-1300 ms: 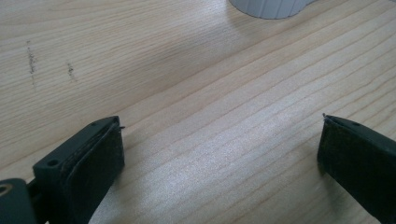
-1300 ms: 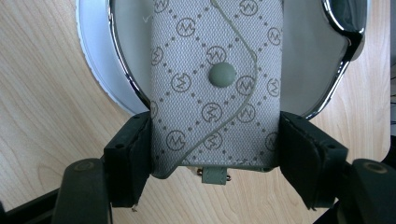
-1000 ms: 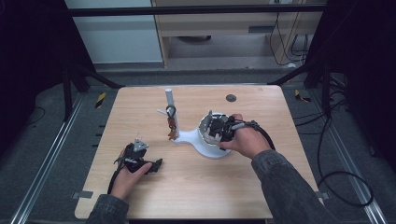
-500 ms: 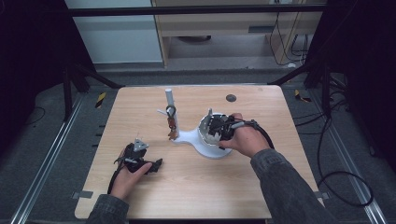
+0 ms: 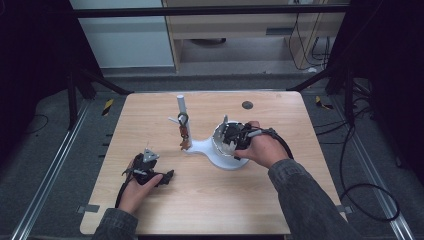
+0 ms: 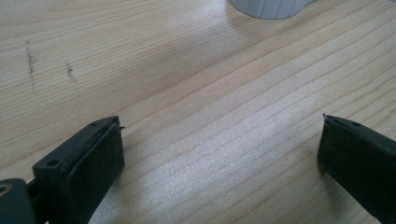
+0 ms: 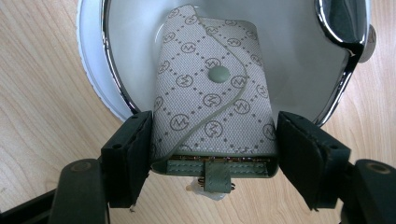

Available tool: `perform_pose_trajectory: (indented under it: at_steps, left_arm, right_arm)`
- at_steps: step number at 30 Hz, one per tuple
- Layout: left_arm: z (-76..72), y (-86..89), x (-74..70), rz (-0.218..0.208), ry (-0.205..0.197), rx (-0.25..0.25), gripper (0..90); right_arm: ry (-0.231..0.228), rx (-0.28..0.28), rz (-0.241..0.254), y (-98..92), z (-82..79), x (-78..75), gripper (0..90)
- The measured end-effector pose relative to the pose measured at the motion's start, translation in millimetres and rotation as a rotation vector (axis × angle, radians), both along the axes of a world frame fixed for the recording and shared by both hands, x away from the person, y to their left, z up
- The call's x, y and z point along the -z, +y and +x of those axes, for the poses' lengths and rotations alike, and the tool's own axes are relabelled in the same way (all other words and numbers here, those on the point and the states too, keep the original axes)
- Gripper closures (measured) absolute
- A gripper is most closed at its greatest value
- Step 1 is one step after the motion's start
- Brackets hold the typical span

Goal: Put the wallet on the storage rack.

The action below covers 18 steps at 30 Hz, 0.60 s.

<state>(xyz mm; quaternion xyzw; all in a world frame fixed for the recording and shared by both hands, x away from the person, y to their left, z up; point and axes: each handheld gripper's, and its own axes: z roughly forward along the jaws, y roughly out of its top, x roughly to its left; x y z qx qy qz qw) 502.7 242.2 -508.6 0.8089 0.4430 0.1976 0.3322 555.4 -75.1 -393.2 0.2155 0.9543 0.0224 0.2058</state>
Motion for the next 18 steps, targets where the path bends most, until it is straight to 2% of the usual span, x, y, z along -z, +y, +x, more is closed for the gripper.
perform_pose_trajectory:
  at_steps: [13, 18]
  left_arm:
    - [0.0, 0.0, 0.1, -0.002, -0.001, 0.000, 0.0]
    - [0.0, 0.0, 0.1, -0.002, -0.001, 0.000, 0.0]
  right_arm:
    - [0.005, 0.012, 0.007, -0.3, 0.4, -0.8, 28.0]
    - [-0.003, 0.023, 0.018, -1.2, -0.3, -3.1, 23.1]
